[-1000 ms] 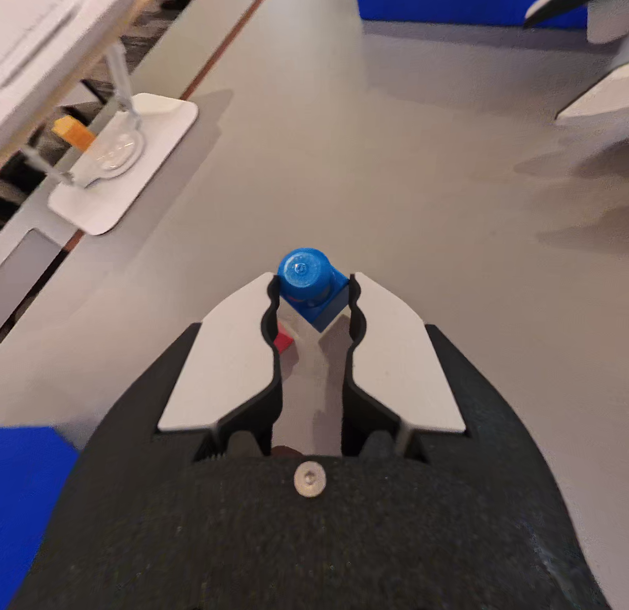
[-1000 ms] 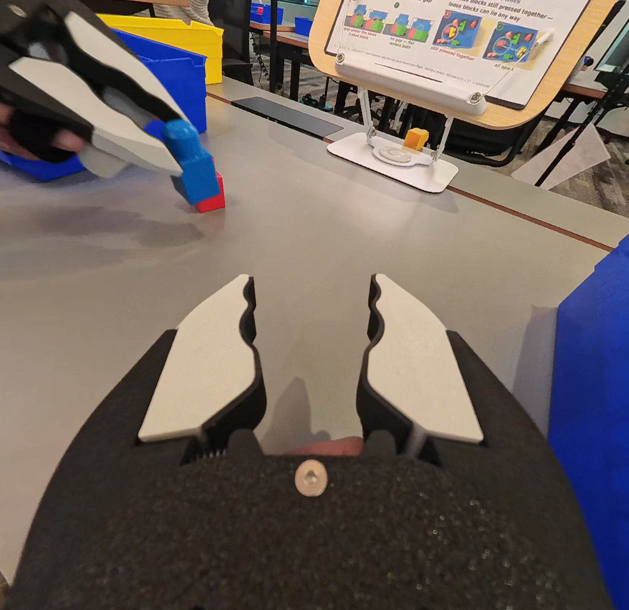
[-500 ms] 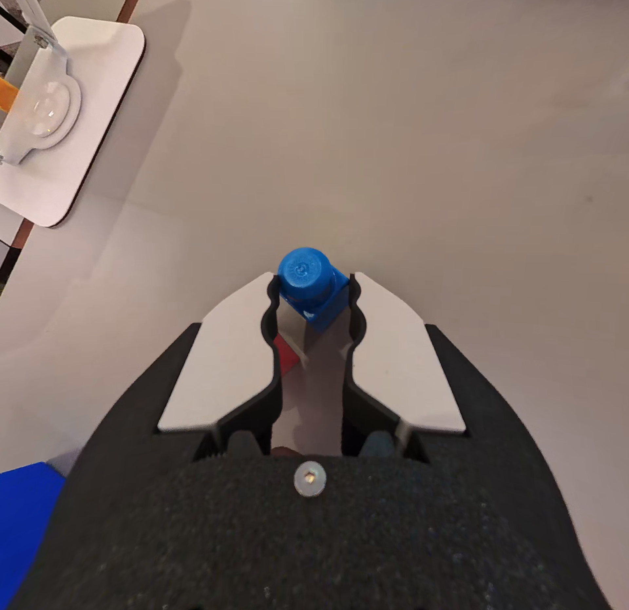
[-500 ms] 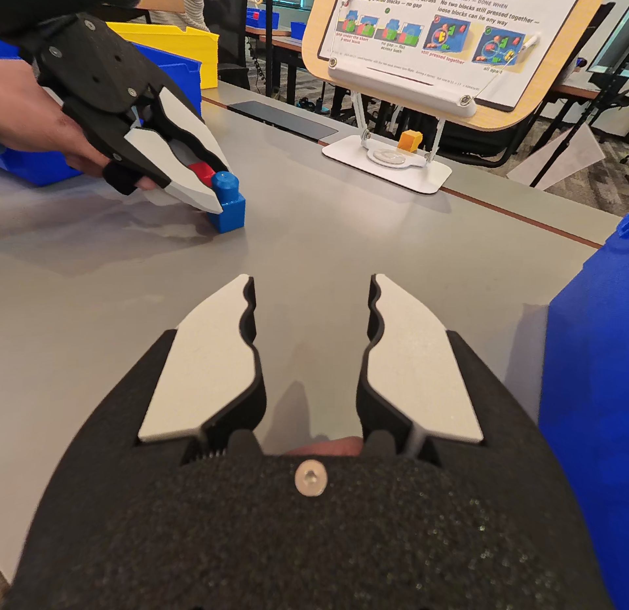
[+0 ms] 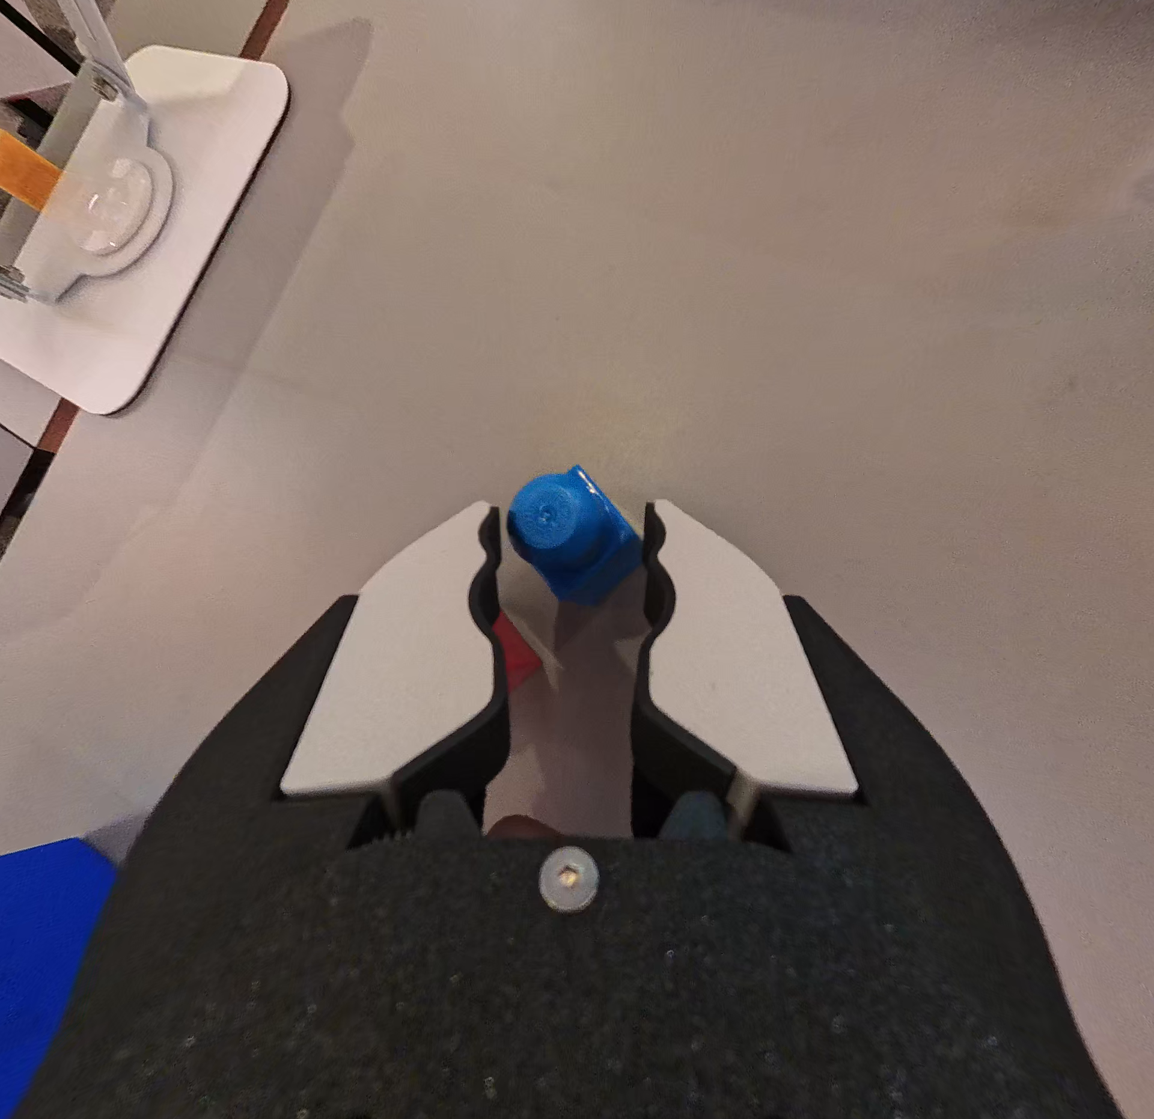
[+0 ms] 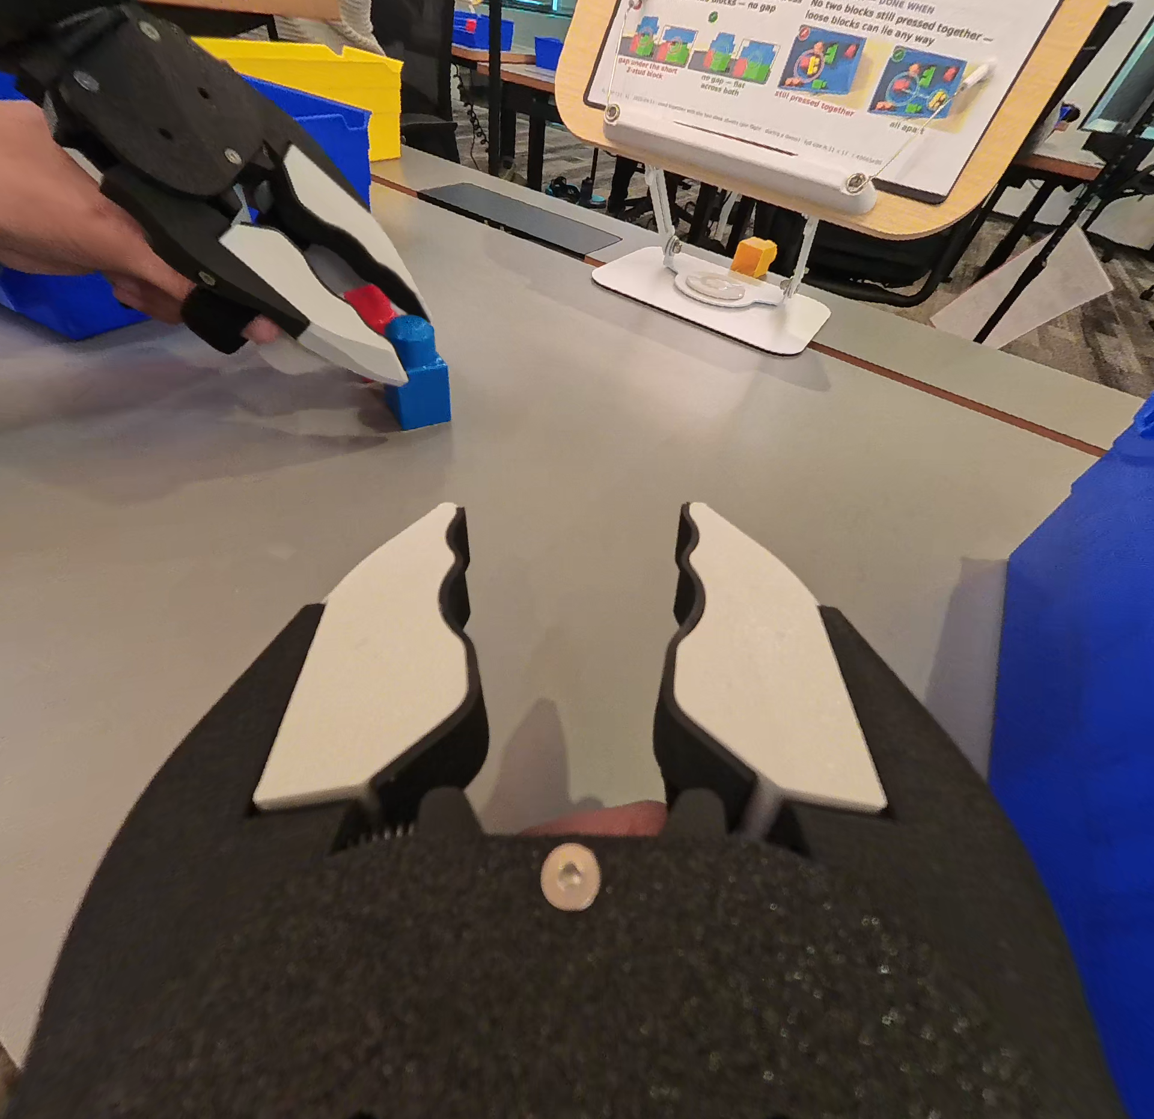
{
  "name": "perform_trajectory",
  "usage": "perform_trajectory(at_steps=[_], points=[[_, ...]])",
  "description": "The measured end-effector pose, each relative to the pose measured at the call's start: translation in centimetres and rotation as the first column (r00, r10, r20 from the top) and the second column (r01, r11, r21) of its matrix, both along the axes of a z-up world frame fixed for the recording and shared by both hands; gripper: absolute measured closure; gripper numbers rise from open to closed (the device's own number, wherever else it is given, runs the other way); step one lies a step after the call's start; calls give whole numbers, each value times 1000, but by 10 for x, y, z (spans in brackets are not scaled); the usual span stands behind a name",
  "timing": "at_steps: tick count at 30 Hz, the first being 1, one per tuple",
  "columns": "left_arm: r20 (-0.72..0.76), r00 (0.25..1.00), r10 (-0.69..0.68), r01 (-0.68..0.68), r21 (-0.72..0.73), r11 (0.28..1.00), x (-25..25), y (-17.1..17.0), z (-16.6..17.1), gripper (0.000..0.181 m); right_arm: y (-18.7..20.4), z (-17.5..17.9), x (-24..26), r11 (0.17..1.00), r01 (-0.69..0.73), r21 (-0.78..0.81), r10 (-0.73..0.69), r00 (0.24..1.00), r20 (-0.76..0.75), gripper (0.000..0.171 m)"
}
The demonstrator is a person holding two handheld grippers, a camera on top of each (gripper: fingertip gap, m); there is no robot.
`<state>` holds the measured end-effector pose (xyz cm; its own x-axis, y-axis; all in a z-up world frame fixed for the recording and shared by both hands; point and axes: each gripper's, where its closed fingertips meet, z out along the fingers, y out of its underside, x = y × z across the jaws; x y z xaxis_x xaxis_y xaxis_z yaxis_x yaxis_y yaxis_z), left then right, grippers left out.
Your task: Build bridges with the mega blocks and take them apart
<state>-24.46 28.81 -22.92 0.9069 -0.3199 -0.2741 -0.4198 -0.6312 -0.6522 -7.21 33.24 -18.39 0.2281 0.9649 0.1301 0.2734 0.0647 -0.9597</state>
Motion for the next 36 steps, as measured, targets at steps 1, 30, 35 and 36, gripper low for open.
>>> perform_trajectory(at_steps=[1, 30, 35, 36], points=[[1, 1000, 0, 0, 2, 1000, 0, 0, 2, 137, 0, 0, 0, 1000, 0, 0, 0, 1000, -1, 107], [463, 572, 677, -814, 427, 394, 51, -223, 34, 92, -6, 0, -3, 1000, -11, -6, 11, 1000, -2, 107], [437, 587, 681, -799, 447, 401, 51, -224, 41, 93, -9, 0, -4, 1000, -16, 2, 16, 1000, 1, 107], [437, 587, 682, -800, 444, 404, 51, -223, 40, 94, -9, 0, -4, 1000, -17, 1, 17, 1000, 2, 107]])
